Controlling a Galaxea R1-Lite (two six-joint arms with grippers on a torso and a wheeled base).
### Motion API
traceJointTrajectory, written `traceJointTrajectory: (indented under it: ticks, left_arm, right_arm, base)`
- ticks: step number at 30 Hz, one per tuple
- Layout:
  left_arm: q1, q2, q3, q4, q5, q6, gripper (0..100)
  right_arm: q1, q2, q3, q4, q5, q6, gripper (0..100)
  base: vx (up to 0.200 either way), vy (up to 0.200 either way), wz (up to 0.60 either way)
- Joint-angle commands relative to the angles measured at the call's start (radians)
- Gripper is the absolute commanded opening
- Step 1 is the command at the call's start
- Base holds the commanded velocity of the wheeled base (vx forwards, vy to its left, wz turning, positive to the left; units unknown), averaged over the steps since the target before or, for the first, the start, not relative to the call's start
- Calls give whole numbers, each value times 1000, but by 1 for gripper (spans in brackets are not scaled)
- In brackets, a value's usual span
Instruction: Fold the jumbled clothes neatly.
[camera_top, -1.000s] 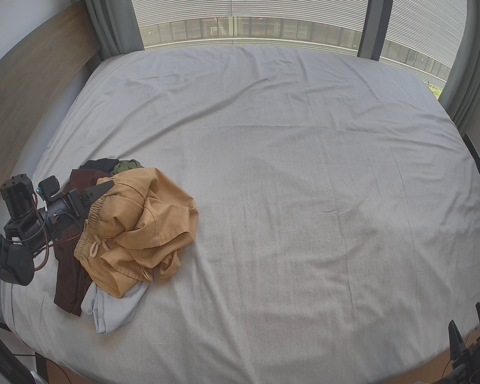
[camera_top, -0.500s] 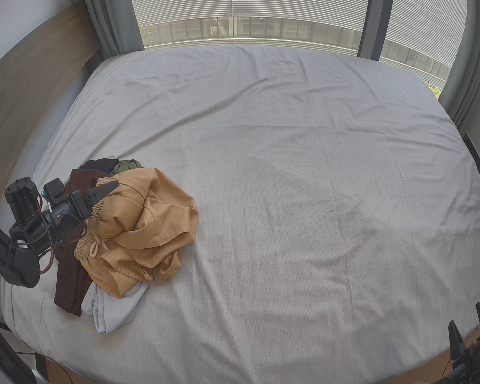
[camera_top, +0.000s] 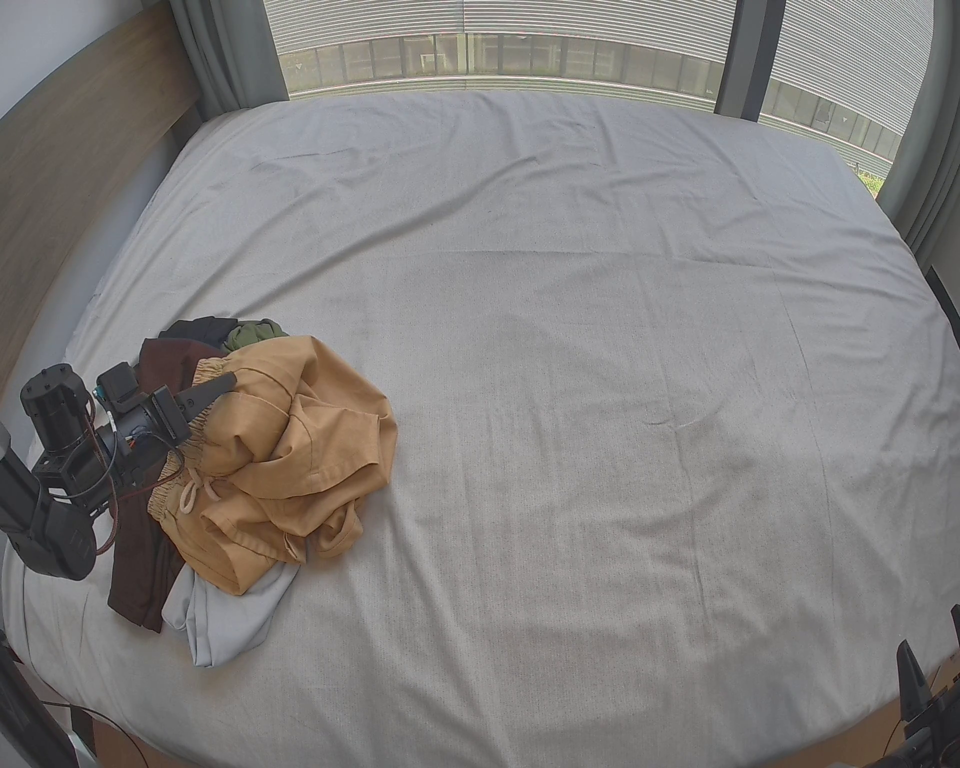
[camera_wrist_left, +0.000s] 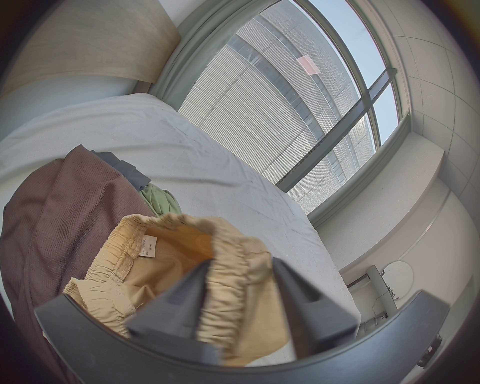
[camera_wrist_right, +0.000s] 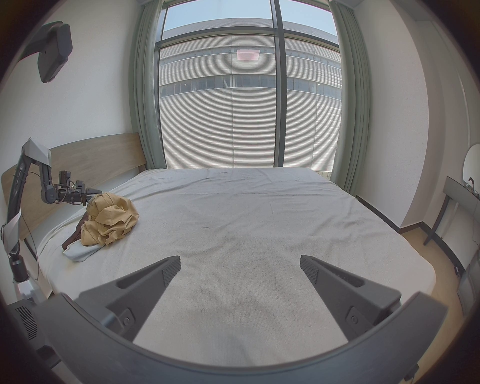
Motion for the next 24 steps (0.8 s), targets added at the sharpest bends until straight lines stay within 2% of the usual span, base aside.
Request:
traceJointTrajectory:
  ticks: [1,11,15,20,24]
  left_arm:
    - [-1,18,3,-1,-1,0,0]
    - [-44,-15,38,-18,-30,-16,0]
    - [-92,-55,66,-82,-30,-78,0]
    - [-141,-127,69,-116,-30,-101,0]
    - [-251,-242,63,-115,-32,-106,0]
  right_arm:
    - [0,-16,18,0,1,0,100]
    - [0,-16,18,0,1,0,100]
    - [0,-16,18,0,1,-2,100]
    - [0,-16,18,0,1,-2,100]
    - [-1,-16,18,1,1,-3,100]
  base:
    - [0,0,0]
    - [0,0,0]
    - [0,0,0]
    - [0,0,0]
    - [0,0,0]
